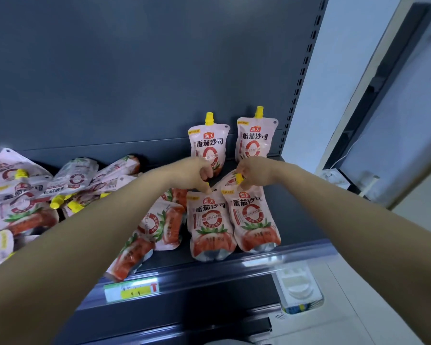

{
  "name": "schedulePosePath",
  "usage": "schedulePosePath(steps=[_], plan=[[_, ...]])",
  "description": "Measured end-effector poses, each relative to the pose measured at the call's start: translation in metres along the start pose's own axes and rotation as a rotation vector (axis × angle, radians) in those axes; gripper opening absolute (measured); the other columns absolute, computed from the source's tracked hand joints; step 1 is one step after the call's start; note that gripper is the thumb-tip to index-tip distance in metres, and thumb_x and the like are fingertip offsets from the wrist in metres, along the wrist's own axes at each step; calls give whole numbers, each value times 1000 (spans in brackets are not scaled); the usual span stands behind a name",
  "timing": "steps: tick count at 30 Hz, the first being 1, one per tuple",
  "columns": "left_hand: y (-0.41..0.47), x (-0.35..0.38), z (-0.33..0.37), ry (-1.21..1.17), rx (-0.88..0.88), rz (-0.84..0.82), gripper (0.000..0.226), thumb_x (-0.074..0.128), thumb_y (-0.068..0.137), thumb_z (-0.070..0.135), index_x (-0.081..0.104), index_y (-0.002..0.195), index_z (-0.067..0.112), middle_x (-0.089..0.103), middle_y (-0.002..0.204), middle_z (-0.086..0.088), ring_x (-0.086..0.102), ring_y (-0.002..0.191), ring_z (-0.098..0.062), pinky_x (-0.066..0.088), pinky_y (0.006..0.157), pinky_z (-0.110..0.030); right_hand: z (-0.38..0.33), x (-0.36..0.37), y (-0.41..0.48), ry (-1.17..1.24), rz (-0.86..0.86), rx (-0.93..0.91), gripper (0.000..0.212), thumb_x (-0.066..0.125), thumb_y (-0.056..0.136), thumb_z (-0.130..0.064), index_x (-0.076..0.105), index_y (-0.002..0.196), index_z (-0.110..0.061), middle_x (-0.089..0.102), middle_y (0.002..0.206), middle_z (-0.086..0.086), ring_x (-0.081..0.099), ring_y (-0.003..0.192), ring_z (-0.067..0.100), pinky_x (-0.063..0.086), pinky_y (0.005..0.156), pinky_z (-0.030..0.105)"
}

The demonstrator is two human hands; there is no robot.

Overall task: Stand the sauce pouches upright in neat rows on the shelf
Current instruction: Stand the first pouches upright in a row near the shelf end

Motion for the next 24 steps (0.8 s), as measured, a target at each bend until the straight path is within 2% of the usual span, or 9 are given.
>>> schedulePosePath(steps=[4, 7, 10, 14, 17, 19, 21, 22, 24], plan=[[-3, 24, -10, 175, -78, -154, 62, 71, 77, 30, 45, 132, 20, 52, 130, -1, 53, 112, -20, 47, 95, -34, 6, 13, -8, -30, 1, 57, 79, 73, 77, -34, 31, 144, -23, 40, 140, 10, 40, 128, 33, 37, 103, 42], [-5, 32, -11, 186, -114, -199, 76, 75, 74, 32, 36, 138, 20, 47, 137, -2, 49, 119, -22, 44, 100, -36, 9, 17, -11, 23, 35, 91, 82, 76, 74, -30, 30, 142, -27, 35, 141, 11, 37, 129, 36, 36, 105, 46], [-4, 29, -9, 160, -109, -141, 74, 72, 77, 27, 35, 139, 16, 47, 137, -5, 49, 119, -24, 44, 99, -35, 8, 15, -12, 32, 37, 100, 84, 78, 73, -29, 29, 141, -22, 41, 139, 12, 46, 122, 33, 42, 99, 41], [-1, 25, -12, 91, -135, -78, 70, 69, 79, 23, 35, 140, 16, 50, 133, -5, 53, 113, -22, 46, 87, -27, 15, 14, -13, 59, 21, 195, 93, 79, 72, -31, 20, 140, -6, 56, 126, 13, 58, 109, 29, 49, 83, 33], [1, 26, -13, 112, -177, -92, 64, 70, 78, 28, 42, 134, 16, 53, 128, -5, 54, 109, -21, 48, 91, -32, 19, 11, -13, 14, 25, 181, 76, 75, 77, -22, 29, 134, -1, 57, 120, 12, 58, 105, 26, 48, 79, 27], [2, 29, -15, 145, -208, -116, 62, 70, 77, 32, 44, 131, 16, 54, 124, -4, 54, 106, -21, 48, 94, -37, 21, 4, -13, -47, 43, 158, 48, 68, 82, -13, 45, 122, -2, 59, 114, 11, 58, 102, 25, 44, 77, 23], [4, 30, -17, 166, -247, -122, 67, 69, 77, 32, 39, 134, 16, 53, 124, -2, 53, 104, -19, 48, 93, -35, 27, -2, -10, -18, 28, 145, 9, 62, 85, -9, 54, 87, -7, 58, 88, 8, 56, 78, 19, 42, 64, 20], [5, 30, -17, 170, -264, -121, 69, 70, 76, 32, 37, 135, 15, 53, 124, -3, 53, 103, -18, 48, 93, -34, 31, -4, -9, 11, 17, 150, 17, 60, 86, -10, 50, 72, -9, 53, 76, 4, 51, 66, 15, 39, 57, 18], [8, 29, -15, 165, -285, -111, 74, 73, 74, 34, 37, 136, 14, 53, 127, -5, 53, 106, -20, 47, 95, -36, 36, -12, -13, 39, 4, 153, 28, 56, 89, -14, 48, 63, -10, 49, 68, 1, 45, 60, 13, 34, 56, 18]])
Point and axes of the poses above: each hand's wrist, its own y-axis towards the middle knuckle, its own x-axis out of the palm, z = x × y, the point moved 8 cm from there along y, towards the middle knuckle
